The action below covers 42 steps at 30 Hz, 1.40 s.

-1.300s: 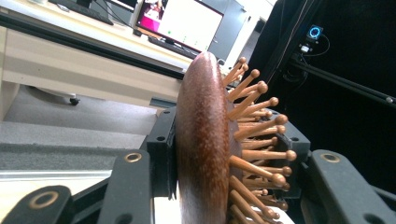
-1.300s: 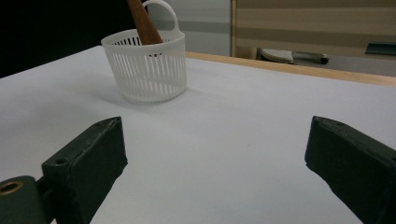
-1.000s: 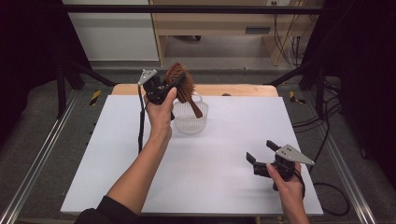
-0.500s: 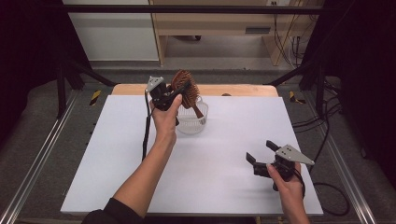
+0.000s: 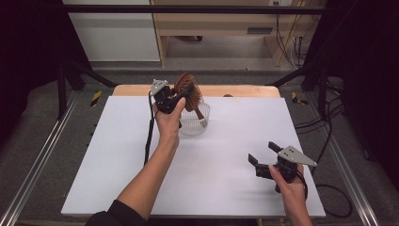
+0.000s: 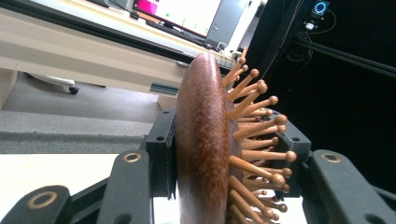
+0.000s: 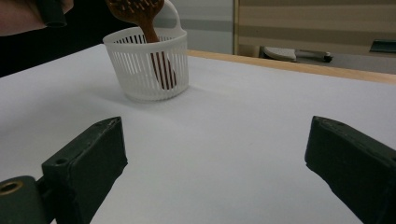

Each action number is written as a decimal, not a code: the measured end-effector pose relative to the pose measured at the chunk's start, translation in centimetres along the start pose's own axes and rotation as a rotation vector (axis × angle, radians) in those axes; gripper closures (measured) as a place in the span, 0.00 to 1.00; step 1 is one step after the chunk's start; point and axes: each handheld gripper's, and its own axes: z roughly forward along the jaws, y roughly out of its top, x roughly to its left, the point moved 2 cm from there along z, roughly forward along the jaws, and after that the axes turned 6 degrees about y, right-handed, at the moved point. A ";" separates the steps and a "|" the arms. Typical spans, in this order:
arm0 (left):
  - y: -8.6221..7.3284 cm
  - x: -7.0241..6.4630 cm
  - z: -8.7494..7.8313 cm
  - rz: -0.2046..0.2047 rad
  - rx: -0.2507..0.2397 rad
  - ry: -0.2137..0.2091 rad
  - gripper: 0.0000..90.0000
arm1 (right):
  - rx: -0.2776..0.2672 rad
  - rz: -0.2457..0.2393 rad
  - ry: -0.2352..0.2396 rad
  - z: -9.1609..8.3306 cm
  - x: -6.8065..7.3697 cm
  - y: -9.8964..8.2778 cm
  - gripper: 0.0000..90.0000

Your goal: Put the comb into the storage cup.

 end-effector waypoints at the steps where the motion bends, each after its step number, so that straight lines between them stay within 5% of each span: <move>1: 0.0 0.0 0.0 -0.002 0.000 0.000 0.58 | -0.001 0.000 0.000 0.0 0.0 0.0 0.06; 20: -1.2 0.4 0.0 0.008 0.008 0.012 0.57 | 0.001 -0.001 -0.001 0.0 0.0 0.0 0.06; 42: -1.4 2.8 -1.4 -0.011 0.028 0.013 0.55 | 0.005 -0.001 0.009 0.2 0.1 0.0 0.06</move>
